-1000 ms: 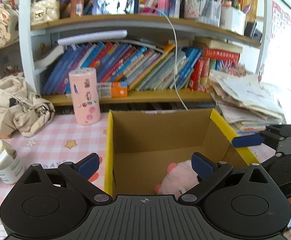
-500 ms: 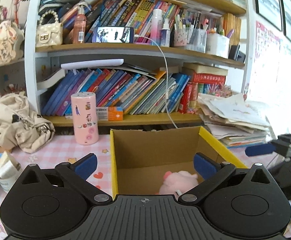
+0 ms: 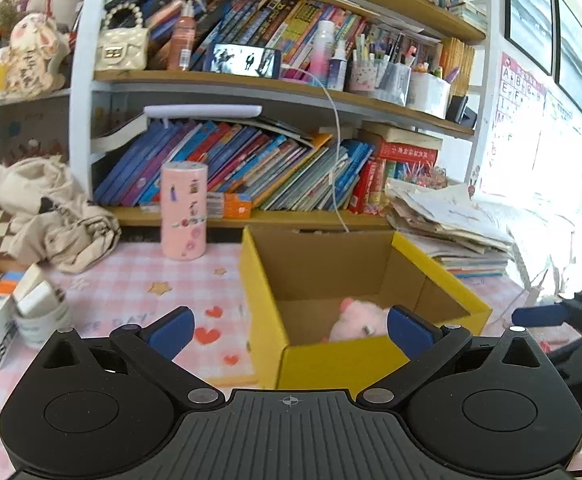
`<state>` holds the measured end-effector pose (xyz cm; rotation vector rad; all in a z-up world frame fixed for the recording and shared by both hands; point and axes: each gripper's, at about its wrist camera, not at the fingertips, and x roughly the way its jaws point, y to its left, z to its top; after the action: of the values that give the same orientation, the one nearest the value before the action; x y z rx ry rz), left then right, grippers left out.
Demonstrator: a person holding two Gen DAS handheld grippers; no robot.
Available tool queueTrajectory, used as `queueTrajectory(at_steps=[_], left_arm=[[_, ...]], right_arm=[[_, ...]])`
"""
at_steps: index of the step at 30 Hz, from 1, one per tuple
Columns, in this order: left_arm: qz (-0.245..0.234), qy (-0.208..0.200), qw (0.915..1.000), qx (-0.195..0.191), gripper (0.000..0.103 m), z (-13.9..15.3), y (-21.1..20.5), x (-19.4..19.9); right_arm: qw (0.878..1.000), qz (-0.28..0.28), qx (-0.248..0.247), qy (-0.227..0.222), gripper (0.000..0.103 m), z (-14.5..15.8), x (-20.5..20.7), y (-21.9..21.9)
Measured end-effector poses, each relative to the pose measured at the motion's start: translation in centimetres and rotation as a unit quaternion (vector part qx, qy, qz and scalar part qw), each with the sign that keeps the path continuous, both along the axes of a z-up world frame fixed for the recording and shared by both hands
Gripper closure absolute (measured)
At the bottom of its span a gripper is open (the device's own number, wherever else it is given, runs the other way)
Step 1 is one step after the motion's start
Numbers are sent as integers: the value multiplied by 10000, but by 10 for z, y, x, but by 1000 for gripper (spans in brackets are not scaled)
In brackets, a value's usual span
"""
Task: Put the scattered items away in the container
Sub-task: 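Withdraw both open tools from the box back toward the table items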
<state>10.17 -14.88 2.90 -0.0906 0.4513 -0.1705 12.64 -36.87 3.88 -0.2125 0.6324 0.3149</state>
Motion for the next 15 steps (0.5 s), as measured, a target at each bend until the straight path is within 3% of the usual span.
queueTrajectory(at_steps=[4, 10, 15], left_arm=[[-90, 115, 9998, 146, 0, -3, 16, -15], [-225, 464, 9957, 771, 0, -14, 36, -34], [-320, 822, 9926, 841, 0, -18, 59, -47]], right_arm=[[9999, -25, 2, 149, 5, -8, -23, 20], [9990, -63, 1, 438, 5, -19, -49, 51], [9960, -190, 225, 839, 5, -29, -58, 68]])
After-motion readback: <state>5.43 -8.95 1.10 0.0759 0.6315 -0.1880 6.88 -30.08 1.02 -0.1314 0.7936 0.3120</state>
